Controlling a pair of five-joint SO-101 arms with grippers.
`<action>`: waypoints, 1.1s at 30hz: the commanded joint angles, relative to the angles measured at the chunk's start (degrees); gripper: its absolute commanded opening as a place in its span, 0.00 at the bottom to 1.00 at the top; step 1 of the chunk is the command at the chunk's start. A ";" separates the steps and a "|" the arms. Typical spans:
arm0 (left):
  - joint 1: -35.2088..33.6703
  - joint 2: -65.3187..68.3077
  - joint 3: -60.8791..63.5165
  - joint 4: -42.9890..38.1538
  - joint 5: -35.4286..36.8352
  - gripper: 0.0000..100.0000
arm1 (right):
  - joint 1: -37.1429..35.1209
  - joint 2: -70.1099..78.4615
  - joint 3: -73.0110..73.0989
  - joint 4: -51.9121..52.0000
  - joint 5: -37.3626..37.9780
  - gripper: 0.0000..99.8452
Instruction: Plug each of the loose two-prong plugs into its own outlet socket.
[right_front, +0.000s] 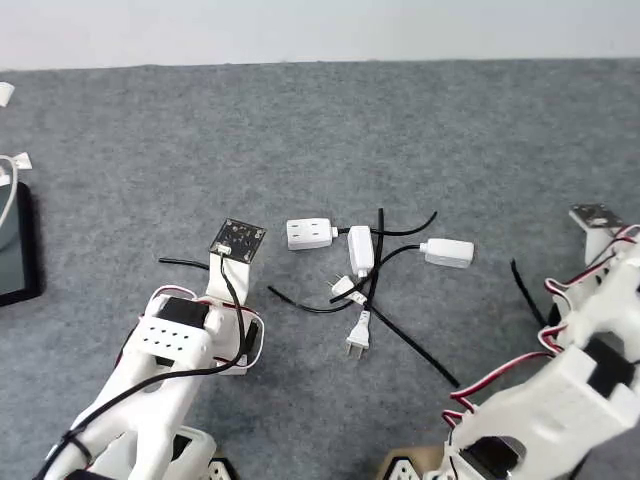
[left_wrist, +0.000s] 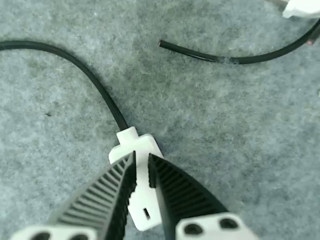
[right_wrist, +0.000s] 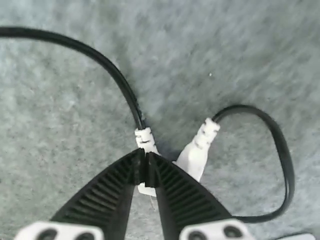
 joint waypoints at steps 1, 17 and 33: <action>-1.85 3.69 1.36 -0.62 -0.88 0.01 | -0.04 1.27 -4.40 0.40 0.97 0.01; -1.85 3.69 1.36 -0.62 -1.05 0.01 | -0.84 1.27 -10.81 8.40 1.23 0.01; -1.85 3.69 1.45 -0.70 -3.16 0.01 | -1.89 -7.60 1.14 5.85 -1.58 0.01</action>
